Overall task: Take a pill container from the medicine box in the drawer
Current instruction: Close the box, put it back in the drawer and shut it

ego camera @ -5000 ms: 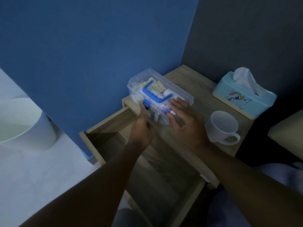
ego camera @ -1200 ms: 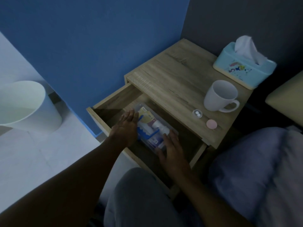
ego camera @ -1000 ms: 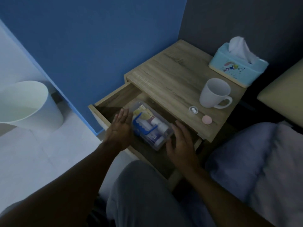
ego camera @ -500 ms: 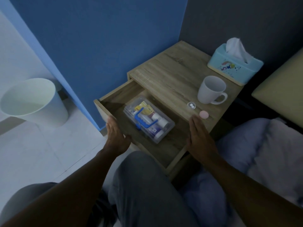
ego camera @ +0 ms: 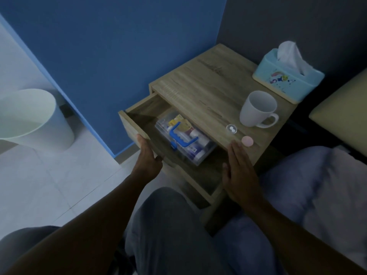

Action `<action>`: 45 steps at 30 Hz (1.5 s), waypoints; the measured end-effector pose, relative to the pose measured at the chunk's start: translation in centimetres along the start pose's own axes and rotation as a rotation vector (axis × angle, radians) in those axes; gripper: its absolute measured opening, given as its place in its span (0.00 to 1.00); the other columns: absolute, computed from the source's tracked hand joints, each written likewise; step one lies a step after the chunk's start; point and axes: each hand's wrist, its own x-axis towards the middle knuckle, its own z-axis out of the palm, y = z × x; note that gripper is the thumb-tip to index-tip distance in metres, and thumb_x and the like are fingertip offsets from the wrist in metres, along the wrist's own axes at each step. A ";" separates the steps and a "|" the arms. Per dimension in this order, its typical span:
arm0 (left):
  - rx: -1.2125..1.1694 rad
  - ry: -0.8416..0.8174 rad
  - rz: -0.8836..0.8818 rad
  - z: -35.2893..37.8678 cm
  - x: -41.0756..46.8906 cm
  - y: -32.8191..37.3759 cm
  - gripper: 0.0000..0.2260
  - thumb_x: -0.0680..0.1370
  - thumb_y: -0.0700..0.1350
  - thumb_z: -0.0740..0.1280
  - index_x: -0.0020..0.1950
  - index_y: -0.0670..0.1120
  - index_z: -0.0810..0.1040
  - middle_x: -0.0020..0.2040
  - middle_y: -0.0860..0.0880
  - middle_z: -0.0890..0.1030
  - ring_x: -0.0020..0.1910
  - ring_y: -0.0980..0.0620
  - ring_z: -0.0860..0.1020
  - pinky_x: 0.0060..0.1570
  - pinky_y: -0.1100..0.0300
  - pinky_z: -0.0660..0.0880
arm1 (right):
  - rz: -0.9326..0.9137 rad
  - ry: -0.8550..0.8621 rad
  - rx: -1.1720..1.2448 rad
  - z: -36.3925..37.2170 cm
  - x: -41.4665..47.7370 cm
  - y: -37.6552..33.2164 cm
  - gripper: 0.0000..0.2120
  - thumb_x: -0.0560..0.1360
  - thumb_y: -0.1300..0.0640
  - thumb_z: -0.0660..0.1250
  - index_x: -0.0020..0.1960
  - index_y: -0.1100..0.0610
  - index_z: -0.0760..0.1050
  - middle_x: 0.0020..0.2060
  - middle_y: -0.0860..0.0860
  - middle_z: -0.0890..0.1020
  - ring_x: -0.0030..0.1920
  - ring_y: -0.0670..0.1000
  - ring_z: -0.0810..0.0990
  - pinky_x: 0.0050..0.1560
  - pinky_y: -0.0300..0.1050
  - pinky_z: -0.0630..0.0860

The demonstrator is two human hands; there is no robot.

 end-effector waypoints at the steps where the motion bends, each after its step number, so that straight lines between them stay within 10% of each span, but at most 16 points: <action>1: -0.012 -0.001 -0.003 0.3 0.4 0.2 0.48 0.75 0.41 0.70 0.77 0.49 0.33 0.79 0.46 0.54 0.76 0.43 0.58 0.70 0.48 0.63 | 0.009 -0.003 0.008 -0.1 0.0 -0.1 0.28 0.80 0.56 0.62 0.77 0.63 0.62 0.77 0.58 0.63 0.79 0.54 0.58 0.78 0.53 0.58; 7: -0.090 -0.036 -0.067 2.1 2.3 0.9 0.42 0.77 0.44 0.67 0.78 0.50 0.38 0.75 0.44 0.64 0.71 0.42 0.68 0.61 0.49 0.71 | 0.042 -0.038 0.018 -0.5 0.1 -0.7 0.29 0.81 0.55 0.61 0.78 0.61 0.59 0.79 0.56 0.60 0.80 0.52 0.54 0.79 0.52 0.54; 45: -0.332 -0.156 -0.085 8.9 8.9 5.8 0.39 0.80 0.50 0.62 0.77 0.52 0.33 0.80 0.48 0.48 0.78 0.48 0.53 0.72 0.51 0.56 | 0.066 0.156 0.087 0.5 0.5 -0.9 0.25 0.77 0.58 0.56 0.72 0.65 0.70 0.73 0.59 0.71 0.75 0.57 0.67 0.74 0.57 0.65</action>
